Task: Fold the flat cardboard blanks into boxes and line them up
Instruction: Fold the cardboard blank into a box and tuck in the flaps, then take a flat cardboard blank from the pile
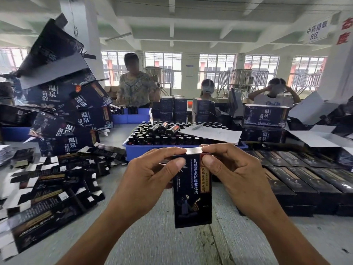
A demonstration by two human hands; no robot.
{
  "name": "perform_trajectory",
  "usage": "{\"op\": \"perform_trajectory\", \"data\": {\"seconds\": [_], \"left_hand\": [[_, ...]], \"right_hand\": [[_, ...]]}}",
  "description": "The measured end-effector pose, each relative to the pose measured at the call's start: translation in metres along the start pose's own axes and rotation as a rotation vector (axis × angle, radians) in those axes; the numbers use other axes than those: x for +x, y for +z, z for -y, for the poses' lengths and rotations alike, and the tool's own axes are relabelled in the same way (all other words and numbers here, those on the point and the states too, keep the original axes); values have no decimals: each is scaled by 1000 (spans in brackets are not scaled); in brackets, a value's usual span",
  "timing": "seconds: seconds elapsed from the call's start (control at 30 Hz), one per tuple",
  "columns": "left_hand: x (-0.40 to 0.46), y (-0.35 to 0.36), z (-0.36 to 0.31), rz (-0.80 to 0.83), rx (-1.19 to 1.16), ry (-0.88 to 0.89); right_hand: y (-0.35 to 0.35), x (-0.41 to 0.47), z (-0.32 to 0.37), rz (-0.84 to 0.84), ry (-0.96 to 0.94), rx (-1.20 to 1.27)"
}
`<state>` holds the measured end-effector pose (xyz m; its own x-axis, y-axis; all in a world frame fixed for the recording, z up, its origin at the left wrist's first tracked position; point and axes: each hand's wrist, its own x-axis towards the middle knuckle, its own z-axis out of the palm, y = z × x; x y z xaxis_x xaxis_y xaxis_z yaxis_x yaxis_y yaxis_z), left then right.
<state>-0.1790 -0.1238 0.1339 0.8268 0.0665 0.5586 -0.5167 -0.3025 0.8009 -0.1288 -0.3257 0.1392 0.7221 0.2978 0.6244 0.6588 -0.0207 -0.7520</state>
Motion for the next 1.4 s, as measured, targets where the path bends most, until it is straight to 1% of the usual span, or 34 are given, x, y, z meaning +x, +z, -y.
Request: {"op": "perform_trajectory", "data": {"seconds": [0.07, 0.13, 0.2, 0.27, 0.33, 0.4, 0.5, 0.63, 0.73, 0.9, 0.97, 1.03, 1.1, 1.2, 1.27, 1.33, 1.4], "left_hand": [[1, -1, 2, -28, -9, -7], [5, -5, 6, -93, -7, -19], [10, -11, 12, -174, -9, -55], [15, -14, 19, -209, -19, -119], [16, -15, 25, -182, 23, -191], [15, -15, 29, -116, 111, -260], [14, -18, 32, -29, 271, -306], [14, -26, 26, 18, 255, -315], [15, -27, 25, 48, 236, -307], [16, -32, 22, 47, 260, -316], [17, -37, 17, 31, 255, -319], [19, -48, 11, -19, 249, -316], [21, -64, 6, -122, 227, -312], [22, -98, 4, -300, 239, -305], [20, -123, 7, -418, 299, -291], [16, -152, 14, -529, 414, -275], [11, -180, 25, -604, 551, -288]], "right_hand": [[8, -1, -5, 5, 37, -69], [21, -7, -9, 49, 81, -230], [37, -16, -15, 115, 27, -479], [53, -26, -21, 201, -28, -652], [66, -34, -30, 246, -7, -745], [72, -38, -40, 239, 28, -787], [65, -33, -58, 233, 159, -886], [39, -22, -95, 236, 359, -1101], [24, -23, -119, 299, 454, -1245], [19, -24, -135, 279, 515, -1301], [17, -24, -135, 261, 515, -1304], [16, -26, -134, 256, 474, -1286], [20, -27, -132, 249, 360, -1249], [38, -34, -129, 262, 209, -1057], [52, -44, -129, 347, 178, -924], [60, -51, -131, 449, 160, -885], [62, -51, -131, 461, 178, -867]]}}
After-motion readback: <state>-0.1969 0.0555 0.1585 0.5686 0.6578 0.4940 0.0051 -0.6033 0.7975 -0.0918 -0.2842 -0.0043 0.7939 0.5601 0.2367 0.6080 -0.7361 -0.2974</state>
